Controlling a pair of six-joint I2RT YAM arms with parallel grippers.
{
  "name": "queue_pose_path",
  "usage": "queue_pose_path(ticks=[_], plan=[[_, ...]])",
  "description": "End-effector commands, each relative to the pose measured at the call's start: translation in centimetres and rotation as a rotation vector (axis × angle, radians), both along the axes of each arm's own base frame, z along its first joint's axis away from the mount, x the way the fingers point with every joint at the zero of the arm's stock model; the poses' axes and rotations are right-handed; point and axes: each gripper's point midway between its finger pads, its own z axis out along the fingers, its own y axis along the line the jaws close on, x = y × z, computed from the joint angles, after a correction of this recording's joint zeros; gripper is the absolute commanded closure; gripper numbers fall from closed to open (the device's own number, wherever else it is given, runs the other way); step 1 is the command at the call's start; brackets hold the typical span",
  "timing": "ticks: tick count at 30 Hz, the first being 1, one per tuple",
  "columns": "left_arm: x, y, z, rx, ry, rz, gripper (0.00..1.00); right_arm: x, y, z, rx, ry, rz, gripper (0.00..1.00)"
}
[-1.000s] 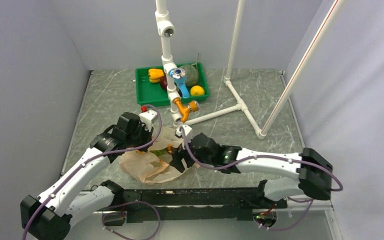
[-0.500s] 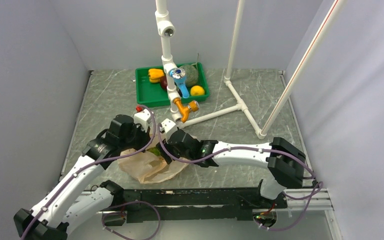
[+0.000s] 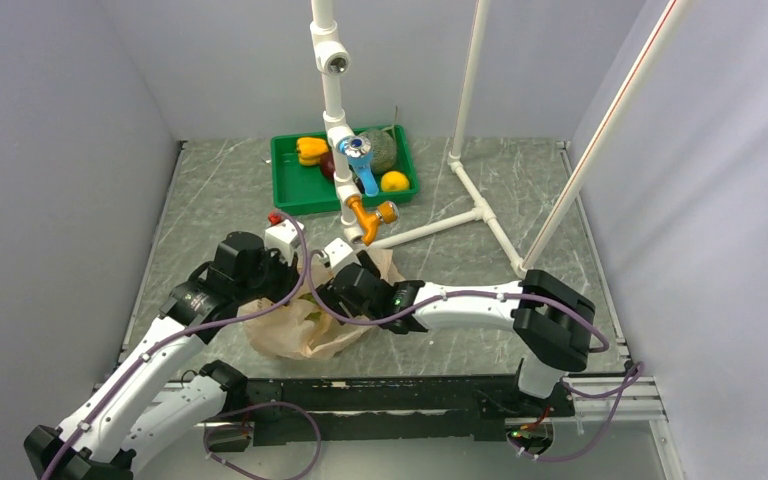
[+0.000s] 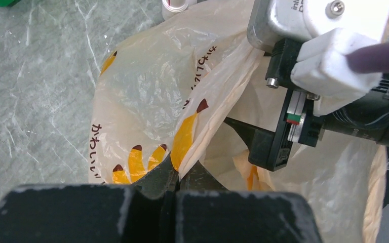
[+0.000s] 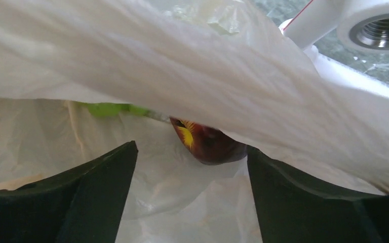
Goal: Take the fake fruits out of the plastic bag
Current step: Take out the fake fruit from the plastic bag.
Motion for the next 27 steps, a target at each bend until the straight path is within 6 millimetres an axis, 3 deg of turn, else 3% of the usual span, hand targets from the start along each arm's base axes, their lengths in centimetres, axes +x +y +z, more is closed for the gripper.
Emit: queue_pose_path(ticks=[1,6,10,12,16,22,27], plan=[[0.5,-0.5,1.0,-0.026,-0.043,-0.019,1.0,1.5,-0.7,0.3,-0.029,-0.07,-0.031,0.12],[0.3,-1.0,0.7,-0.033,-0.024,-0.048,1.0,2.6,-0.4,-0.1,-0.051,-0.116,-0.053,0.02],[0.1,-1.3,0.7,-0.042,-0.019,-0.064,1.0,3.5,-0.9,-2.3,-0.128,-0.134,-0.075,0.01],[0.1,-1.3,0.6,-0.04,-0.015,-0.066,1.0,3.9,-1.2,-3.7,-0.169,-0.127,-0.094,0.05],[0.1,-1.3,0.5,-0.036,-0.012,-0.063,1.0,3.7,-0.9,-3.7,-0.148,-0.12,-0.088,0.18],[0.2,-1.2,0.4,-0.031,-0.013,-0.055,1.0,2.5,0.6,-0.8,-0.023,-0.107,-0.008,0.53],[0.4,-1.0,0.3,-0.022,-0.01,-0.043,1.0,-0.2,1.8,5.0,0.192,-0.089,0.127,0.67]])
